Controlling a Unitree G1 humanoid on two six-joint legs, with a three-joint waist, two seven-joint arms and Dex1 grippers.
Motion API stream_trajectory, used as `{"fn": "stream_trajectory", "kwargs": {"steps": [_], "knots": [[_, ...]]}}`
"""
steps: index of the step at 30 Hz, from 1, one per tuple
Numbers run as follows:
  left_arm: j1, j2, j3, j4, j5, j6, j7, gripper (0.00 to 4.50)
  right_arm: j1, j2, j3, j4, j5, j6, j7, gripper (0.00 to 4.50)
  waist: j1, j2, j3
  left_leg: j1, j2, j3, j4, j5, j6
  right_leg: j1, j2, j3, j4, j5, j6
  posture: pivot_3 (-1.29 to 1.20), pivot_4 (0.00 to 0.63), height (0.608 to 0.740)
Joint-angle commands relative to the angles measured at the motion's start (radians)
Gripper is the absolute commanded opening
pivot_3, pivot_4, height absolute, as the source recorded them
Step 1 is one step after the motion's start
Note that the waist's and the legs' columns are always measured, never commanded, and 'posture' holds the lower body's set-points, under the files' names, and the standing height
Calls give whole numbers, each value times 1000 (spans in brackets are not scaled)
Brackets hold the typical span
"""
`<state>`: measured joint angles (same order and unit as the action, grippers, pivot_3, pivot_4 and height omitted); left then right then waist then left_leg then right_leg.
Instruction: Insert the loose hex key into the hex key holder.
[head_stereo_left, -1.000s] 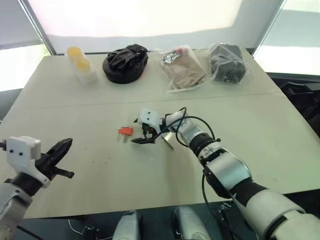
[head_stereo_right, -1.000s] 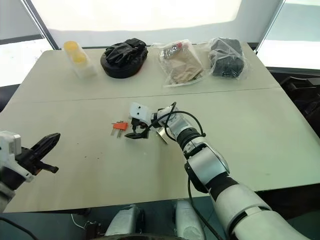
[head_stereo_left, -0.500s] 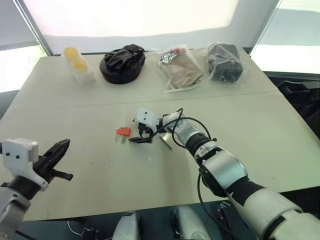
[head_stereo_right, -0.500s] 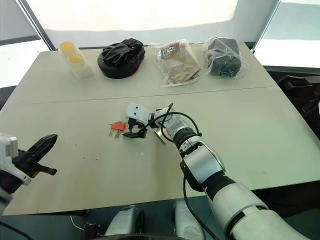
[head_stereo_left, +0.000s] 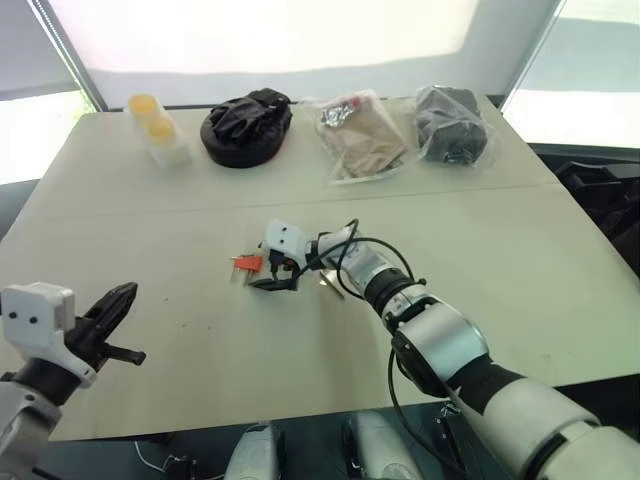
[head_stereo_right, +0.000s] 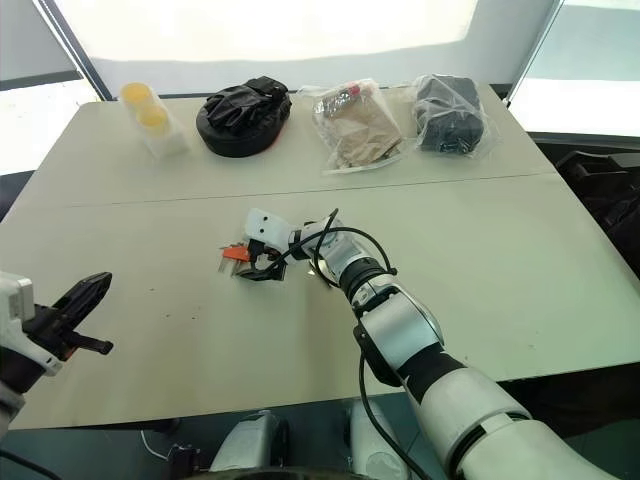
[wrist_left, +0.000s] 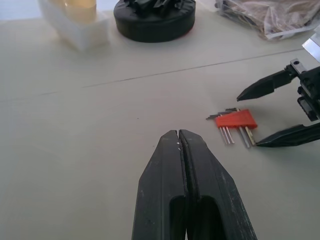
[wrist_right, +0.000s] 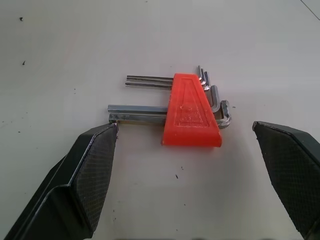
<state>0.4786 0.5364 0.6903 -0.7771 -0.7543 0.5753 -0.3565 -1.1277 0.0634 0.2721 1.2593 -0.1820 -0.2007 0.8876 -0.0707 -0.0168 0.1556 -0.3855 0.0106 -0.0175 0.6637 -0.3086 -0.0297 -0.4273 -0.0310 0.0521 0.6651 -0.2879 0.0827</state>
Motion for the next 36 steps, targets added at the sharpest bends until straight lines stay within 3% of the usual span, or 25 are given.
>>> {"fn": "stream_trajectory", "kwargs": {"steps": [1, 6, 7, 9, 14, 15, 20, 24, 29, 36], "knots": [[4, -4, 30, -37, -3, -24, 9, 0, -8, 17, -12, 6, -4, 4, -18, 4486, 0, 0, 0, 0, 0, 0, 0, 0, 0, 0, 0, 0, 0, 0, 0, 0, 150, 740], [7, -7, 24, -43, 4, -26, 14, 0, -1, 14, -13, 12, -13, 6, -24, 4486, 0, 0, 0, 0, 0, 0, 0, 0, 0, 0, 0, 0, 0, 0, 0, 0, 150, 740], [8, -8, 23, -45, 7, -28, 15, 0, 2, 15, -11, 13, -15, 8, -26, 4247, 0, 0, 0, 0, 0, 0, 0, 0, 0, 0, 0, 0, 0, 0, 0, 0, 150, 740], [10, -11, 22, -47, 10, -30, 18, 0, 6, 19, -11, 14, -16, 14, -25, 3613, 0, 0, 0, 0, 0, 0, 0, 0, 0, 0, 0, 0, 0, 0, 0, 0, 150, 740], [13, -14, 22, -47, 13, -36, 22, 0, 14, 23, -17, 13, -15, 24, -24, 1236, 1, 0, 0, 0, 0, 0, 0, 0, 0, 0, 0, 0, 0, 0, 0, 0, 150, 740], [13, -15, 22, -46, 14, -37, 22, 0, 16, 22, -17, 13, -17, 23, -28, 1002, 1, 0, 0, 0, 0, 0, 0, 0, 0, 1, 0, 0, 0, 0, 0, 0, 150, 740], [5, -18, 15, -38, 18, -42, 25, 0, 31, 11, -28, -6, -11, 3, -37, 1008, 1, 0, 0, 0, 0, -1, 0, 0, 0, 1, 0, -1, 0, 0, 0, 0, 150, 740], [-43, -21, -4, -24, -2, -33, 44, 0, 48, -34, -35, -96, -35, -128, -184, 1008, 5, 1, 0, 0, 0, -1, 0, 0, -1, 1, -1, -1, 0, 0, 0, 0, 150, 740], [-164, 10, -47, 24, -56, 1, 46, 0, 125, -149, -21, -340, -52, -317, -227, 1008, 7, 1, 0, -3, -3, -4, 0, 2, -3, 0, -2, -3, -1, 0, 0, 0, 150, 740], [-429, 153, -123, 148, -242, 98, -49, 0, 157, -389, 52, -605, -240, -667, -364, 1008, 2, 1, 0, -3, -2, -5, 1, 2, -3, 0, 0, -3, 1, 0, 0, 0, 150, 740]]}}
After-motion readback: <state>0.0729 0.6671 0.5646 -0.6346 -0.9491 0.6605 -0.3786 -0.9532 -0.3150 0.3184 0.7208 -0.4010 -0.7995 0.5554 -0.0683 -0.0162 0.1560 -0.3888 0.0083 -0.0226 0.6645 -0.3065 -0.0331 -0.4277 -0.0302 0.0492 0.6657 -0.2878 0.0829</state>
